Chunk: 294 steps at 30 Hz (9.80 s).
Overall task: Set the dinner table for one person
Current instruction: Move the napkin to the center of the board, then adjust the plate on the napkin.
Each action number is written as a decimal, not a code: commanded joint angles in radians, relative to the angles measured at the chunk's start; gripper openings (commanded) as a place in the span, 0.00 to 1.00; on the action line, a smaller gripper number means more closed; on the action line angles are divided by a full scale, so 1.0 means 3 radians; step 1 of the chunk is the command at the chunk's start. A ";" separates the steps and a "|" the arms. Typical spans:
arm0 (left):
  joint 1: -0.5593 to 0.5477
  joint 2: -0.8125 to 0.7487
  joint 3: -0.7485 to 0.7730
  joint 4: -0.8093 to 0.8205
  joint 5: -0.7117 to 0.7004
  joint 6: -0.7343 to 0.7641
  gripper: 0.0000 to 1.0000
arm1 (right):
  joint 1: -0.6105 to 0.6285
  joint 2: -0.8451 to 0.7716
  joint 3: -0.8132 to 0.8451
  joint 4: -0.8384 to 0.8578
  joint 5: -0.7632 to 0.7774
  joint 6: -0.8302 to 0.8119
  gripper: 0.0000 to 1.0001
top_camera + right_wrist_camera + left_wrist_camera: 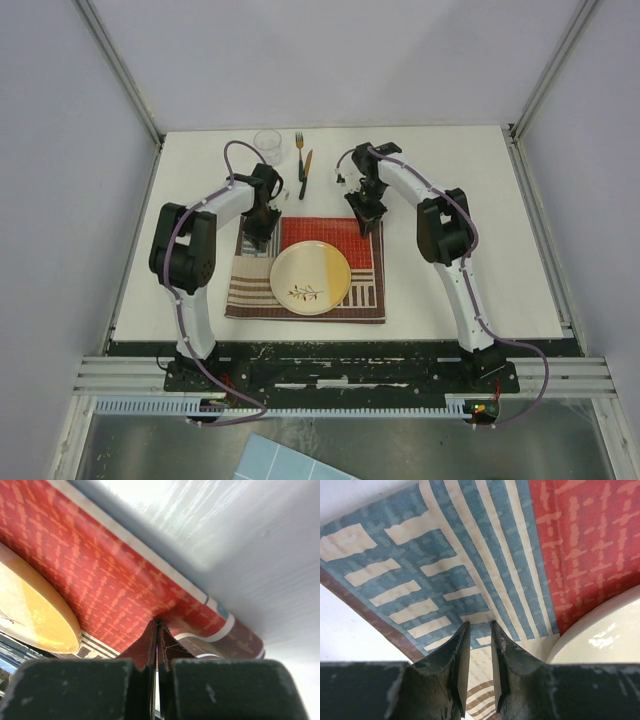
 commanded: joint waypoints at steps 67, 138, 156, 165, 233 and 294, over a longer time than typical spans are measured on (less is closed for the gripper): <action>0.0514 -0.0057 0.0320 0.0286 0.0080 0.0438 0.40 | -0.0444 -0.0009 0.0303 0.0248 -0.0095 -0.0147 0.50; 0.0685 0.0486 0.0821 0.0383 0.0503 0.0291 0.03 | -0.0444 -0.0061 0.0296 0.0361 -0.0206 -0.0123 0.02; 0.0683 0.0652 0.1118 0.0362 0.0449 0.0286 0.03 | -0.0465 0.0126 0.0614 0.0649 0.0007 0.0070 0.02; 0.0678 0.0404 0.1037 0.0280 0.0533 0.0366 0.21 | -0.0473 -0.0098 0.0472 0.0647 -0.0045 0.0053 0.33; -0.0216 -0.0410 0.0051 0.0471 0.0525 0.0071 0.35 | 0.0103 -0.0286 -0.0583 0.0290 -0.0911 0.0103 0.44; -0.0361 0.0397 0.0798 0.0194 0.0622 0.0149 0.03 | 0.0273 -0.0426 -0.0322 -0.0032 -0.1043 -0.0147 0.02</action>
